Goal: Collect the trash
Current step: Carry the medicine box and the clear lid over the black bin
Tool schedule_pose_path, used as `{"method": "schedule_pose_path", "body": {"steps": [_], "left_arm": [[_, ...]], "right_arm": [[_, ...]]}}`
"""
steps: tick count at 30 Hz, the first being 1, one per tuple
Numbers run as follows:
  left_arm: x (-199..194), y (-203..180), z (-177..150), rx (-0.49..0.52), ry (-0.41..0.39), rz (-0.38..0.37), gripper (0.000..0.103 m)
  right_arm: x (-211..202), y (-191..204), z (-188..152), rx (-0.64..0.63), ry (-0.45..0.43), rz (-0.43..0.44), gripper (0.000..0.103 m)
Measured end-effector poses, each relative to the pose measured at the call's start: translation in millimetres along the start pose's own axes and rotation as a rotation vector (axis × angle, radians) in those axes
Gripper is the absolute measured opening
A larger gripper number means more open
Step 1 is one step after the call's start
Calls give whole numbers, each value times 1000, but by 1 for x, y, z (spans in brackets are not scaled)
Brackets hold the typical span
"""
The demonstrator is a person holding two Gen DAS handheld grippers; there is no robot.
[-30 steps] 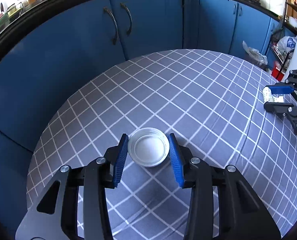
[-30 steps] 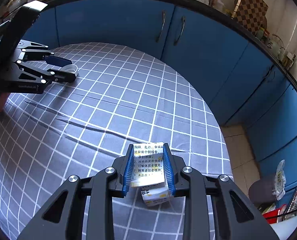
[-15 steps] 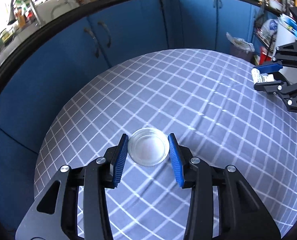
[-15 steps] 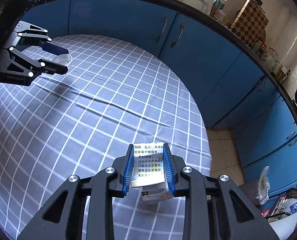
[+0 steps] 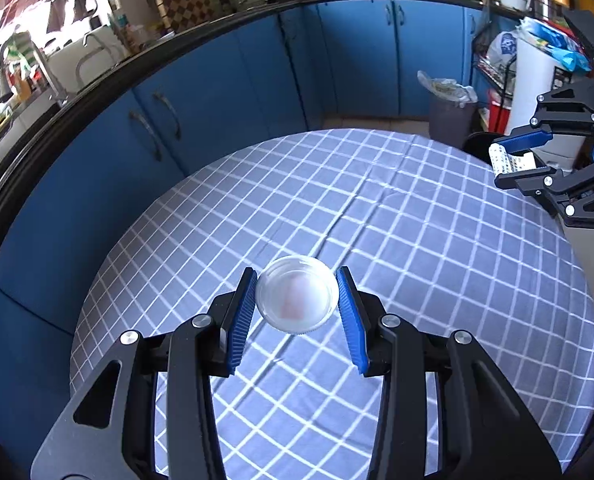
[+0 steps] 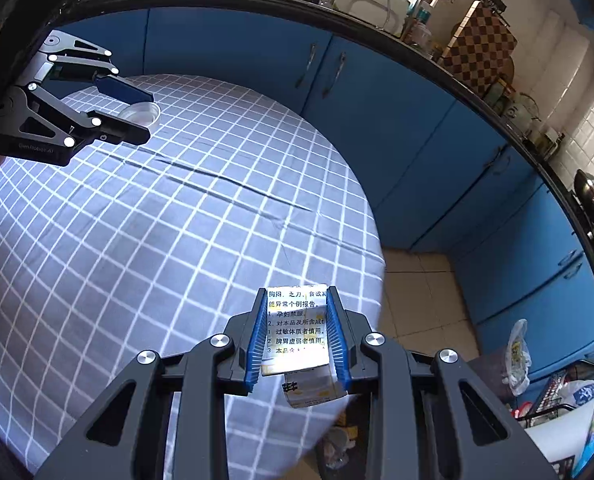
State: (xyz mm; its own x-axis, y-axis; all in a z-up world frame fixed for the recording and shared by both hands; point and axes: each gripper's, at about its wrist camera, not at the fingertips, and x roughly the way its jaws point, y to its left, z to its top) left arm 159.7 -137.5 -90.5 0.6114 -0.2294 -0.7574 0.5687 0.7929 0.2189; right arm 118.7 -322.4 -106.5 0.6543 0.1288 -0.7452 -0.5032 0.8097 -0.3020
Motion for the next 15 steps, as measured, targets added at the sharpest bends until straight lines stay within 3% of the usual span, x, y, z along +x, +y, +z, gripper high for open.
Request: {"method": "schedule_pose_path", "body": {"steps": [15], "left_arm": [[-7, -71, 50, 114, -58, -68, 42]], "right_arm": [[-34, -51, -43, 110, -18, -63, 28]]}}
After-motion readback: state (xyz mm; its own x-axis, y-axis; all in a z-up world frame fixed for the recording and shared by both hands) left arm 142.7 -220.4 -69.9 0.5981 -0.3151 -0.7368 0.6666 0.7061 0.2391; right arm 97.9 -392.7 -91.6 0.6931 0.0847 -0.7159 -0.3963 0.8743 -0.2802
